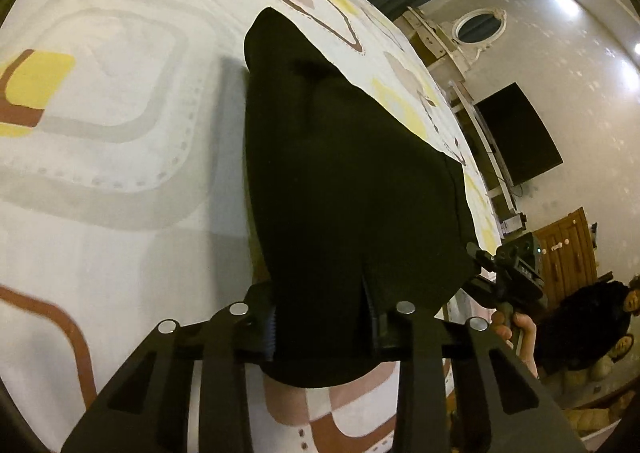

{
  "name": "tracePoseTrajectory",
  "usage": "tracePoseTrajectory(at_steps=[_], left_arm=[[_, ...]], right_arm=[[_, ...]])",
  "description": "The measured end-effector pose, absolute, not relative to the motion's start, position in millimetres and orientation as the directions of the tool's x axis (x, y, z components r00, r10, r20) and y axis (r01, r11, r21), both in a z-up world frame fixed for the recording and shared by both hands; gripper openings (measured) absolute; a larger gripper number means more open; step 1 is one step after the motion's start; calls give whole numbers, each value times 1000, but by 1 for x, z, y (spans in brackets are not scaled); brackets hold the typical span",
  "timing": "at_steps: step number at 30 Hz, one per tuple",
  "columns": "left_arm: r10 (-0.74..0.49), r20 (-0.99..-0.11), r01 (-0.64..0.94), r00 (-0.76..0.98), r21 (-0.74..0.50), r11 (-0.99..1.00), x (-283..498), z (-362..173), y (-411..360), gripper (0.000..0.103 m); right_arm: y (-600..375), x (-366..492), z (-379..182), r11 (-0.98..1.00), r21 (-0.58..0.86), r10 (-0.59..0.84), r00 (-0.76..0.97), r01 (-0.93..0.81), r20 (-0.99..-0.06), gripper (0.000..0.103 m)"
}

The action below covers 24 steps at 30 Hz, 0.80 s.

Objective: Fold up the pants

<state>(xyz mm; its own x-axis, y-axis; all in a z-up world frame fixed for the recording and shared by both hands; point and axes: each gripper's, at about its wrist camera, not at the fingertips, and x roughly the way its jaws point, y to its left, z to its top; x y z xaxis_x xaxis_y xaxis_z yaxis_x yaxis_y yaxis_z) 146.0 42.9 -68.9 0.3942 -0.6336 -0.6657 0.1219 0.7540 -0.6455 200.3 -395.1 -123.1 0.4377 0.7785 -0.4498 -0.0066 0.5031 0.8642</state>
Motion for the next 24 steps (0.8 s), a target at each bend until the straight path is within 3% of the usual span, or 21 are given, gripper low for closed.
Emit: tracePoseTrajectory(at_steps=[12,19,24], left_arm=[[-635,-675,135,376,-638,758,114,-69,38,32],[-699,-602,106,385,-724,682,121,-97,55,33],[-679,-620,110,394,-701,704,120,-94,50,34]], right_arm=[[-406,146,-132,491,871,793,409,8,-451,30],[-413,142,-155,437,899,807,432,21,-402,30],[-420,138,-158,403,914,814,442,39,-378,30]])
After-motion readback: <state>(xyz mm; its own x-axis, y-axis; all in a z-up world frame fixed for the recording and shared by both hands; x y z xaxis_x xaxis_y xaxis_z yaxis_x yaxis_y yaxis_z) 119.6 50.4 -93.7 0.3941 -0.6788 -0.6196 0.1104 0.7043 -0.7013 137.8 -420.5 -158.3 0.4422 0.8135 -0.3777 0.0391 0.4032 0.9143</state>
